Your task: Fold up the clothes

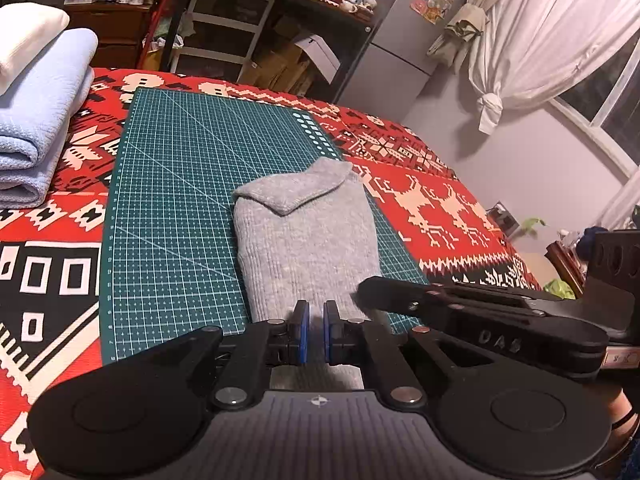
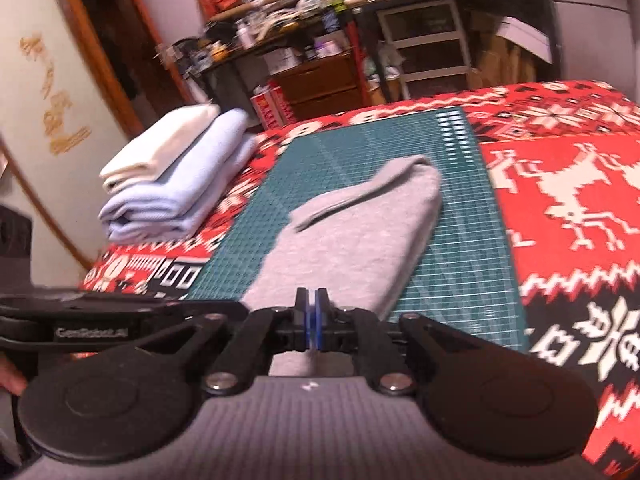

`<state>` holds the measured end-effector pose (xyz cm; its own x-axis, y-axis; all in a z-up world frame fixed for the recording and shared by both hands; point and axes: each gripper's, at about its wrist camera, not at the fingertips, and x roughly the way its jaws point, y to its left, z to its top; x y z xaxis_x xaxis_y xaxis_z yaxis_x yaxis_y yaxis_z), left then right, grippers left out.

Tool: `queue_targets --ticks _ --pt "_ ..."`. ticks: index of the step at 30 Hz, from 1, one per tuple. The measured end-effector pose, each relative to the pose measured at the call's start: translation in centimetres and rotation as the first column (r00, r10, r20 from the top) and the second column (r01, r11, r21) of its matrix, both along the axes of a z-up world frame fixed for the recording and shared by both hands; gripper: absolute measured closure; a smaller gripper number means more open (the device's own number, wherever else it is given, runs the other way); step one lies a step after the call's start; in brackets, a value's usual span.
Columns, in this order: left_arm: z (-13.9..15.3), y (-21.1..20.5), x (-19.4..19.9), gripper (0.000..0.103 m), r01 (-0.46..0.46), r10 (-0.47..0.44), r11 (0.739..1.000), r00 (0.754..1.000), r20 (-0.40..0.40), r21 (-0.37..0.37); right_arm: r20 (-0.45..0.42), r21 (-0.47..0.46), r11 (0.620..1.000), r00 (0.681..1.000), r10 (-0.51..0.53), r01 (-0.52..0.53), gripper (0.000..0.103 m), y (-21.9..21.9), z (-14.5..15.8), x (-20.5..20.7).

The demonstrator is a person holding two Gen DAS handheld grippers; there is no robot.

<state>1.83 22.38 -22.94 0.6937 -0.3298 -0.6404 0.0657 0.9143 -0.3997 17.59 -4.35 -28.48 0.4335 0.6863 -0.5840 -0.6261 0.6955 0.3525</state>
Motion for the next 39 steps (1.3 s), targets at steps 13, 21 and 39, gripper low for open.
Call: queue_targets --ticks 13,21,39 --pt "0.5 -0.3 -2.8 0.098 0.017 -0.017 0.999 1.000 -0.010 0.033 -0.018 -0.028 0.999 1.000 0.021 -0.022 0.094 0.3 0.6 -3.3" --pt "-1.6 -0.6 -4.2 0.098 0.019 -0.016 0.999 0.996 -0.093 0.032 -0.032 -0.069 0.997 0.999 0.037 -0.039 0.094 -0.1 0.1 -5.1" --pt "-0.9 4.7 1.6 0.071 -0.165 0.154 0.976 0.984 -0.084 -0.143 -0.187 0.091 0.964 0.955 -0.228 0.248 0.073 -3.8 -0.7 2.4"
